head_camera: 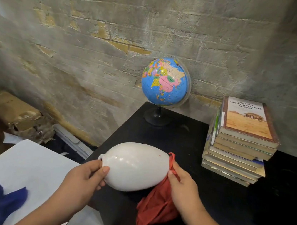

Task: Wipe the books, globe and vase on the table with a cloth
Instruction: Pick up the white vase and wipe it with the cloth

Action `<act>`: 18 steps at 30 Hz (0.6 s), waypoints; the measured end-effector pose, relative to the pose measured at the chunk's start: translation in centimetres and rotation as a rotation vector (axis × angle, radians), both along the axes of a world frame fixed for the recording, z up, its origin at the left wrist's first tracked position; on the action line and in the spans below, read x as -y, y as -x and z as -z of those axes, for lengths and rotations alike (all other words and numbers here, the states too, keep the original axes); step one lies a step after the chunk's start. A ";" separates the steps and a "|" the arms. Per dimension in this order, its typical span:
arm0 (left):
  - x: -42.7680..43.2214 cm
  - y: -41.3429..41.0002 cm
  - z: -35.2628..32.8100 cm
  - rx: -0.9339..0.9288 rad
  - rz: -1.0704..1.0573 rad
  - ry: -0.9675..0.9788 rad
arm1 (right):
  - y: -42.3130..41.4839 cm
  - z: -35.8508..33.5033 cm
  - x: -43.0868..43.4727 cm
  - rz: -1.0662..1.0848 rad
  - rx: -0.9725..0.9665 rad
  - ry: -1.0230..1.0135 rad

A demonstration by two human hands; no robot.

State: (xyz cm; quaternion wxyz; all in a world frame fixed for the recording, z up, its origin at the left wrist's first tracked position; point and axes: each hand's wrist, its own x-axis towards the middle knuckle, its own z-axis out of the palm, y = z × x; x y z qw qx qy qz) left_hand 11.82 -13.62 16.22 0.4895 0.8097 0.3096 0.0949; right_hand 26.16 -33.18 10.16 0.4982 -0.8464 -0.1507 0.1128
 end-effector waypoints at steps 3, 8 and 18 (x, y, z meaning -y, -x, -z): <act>-0.2 0.2 0.2 -0.006 0.033 -0.045 | 0.8 -0.7 -0.1 -0.067 -0.053 -0.033; -0.5 0.3 0.6 -0.011 0.049 -0.025 | -0.7 -1.4 -0.4 -0.039 -0.074 0.042; -0.2 0.2 0.4 -0.003 0.061 -0.068 | -0.3 -3.0 -0.8 -0.196 0.013 0.125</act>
